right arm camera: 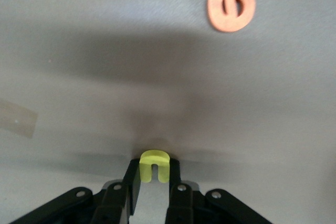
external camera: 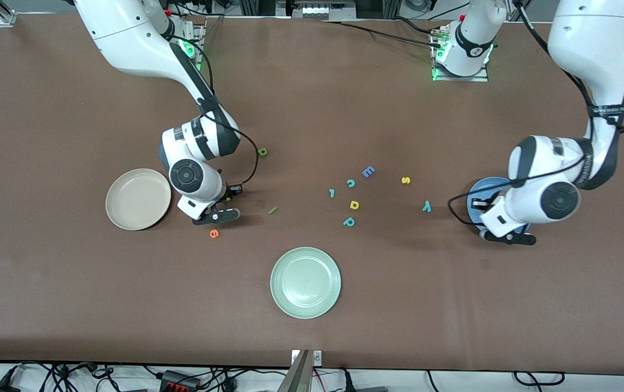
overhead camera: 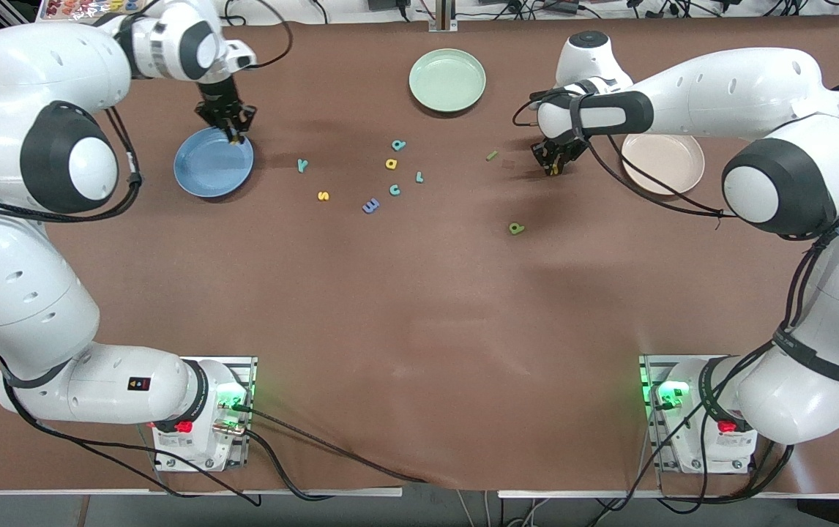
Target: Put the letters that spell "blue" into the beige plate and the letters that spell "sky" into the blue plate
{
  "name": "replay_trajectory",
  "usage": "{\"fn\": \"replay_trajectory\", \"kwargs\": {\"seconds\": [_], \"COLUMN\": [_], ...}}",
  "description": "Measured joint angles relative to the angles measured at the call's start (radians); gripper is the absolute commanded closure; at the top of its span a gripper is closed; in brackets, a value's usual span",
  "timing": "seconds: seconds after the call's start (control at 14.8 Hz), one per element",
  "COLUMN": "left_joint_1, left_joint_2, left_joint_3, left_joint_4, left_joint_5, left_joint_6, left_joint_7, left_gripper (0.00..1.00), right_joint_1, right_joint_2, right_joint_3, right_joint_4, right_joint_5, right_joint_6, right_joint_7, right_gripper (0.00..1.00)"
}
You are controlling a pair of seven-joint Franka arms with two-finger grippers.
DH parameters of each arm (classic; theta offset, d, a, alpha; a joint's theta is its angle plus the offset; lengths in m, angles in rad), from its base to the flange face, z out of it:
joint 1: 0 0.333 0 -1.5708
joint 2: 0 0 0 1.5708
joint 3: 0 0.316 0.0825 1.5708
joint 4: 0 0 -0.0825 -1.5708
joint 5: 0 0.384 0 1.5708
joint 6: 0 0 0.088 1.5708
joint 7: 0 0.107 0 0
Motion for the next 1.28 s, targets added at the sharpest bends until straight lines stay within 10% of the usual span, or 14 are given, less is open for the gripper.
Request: {"fn": "replay_trajectory", "kwargs": {"seconds": [0.2, 0.27, 1.01, 1.08, 1.15, 1.28], "left_joint_1": [0.036, 0.036, -0.006, -0.010, -0.010, -0.015], "left_joint_2": [0.042, 0.049, 0.017, 0.017, 0.017, 0.023], "left_joint_3": [-0.001, -0.003, -0.179, -0.187, -0.195, -0.209], "left_joint_4": [-0.001, 0.000, 0.020, 0.012, -0.005, -0.070], "left_joint_5": [0.000, 0.000, -0.001, -0.001, -0.001, -0.001], "left_joint_6": [0.009, 0.012, 0.014, 0.045, 0.088, 0.216], "left_joint_7": [0.025, 0.025, -0.179, -0.192, -0.194, -0.194], "left_gripper": [0.45, 0.00, 0.00, 0.00, 0.00, 0.00], "right_joint_1": [-0.056, -0.085, -0.299, -0.313, -0.327, -0.356], "right_joint_2": [-0.038, -0.059, -0.112, -0.099, -0.084, -0.065], "right_joint_3": [-0.009, -0.014, -0.068, -0.068, -0.068, -0.068], "right_joint_4": [0.018, 0.020, -0.027, -0.028, -0.028, -0.027], "right_joint_5": [-0.001, -0.002, -0.083, -0.089, -0.091, -0.091], "right_joint_6": [-0.085, -0.126, -0.301, -0.278, -0.261, -0.242], "right_joint_7": [-0.007, -0.025, -0.302, -0.329, -0.359, -0.409], "right_gripper": [0.87, 0.87, 0.77, 0.58, 0.01, 0.00]}}
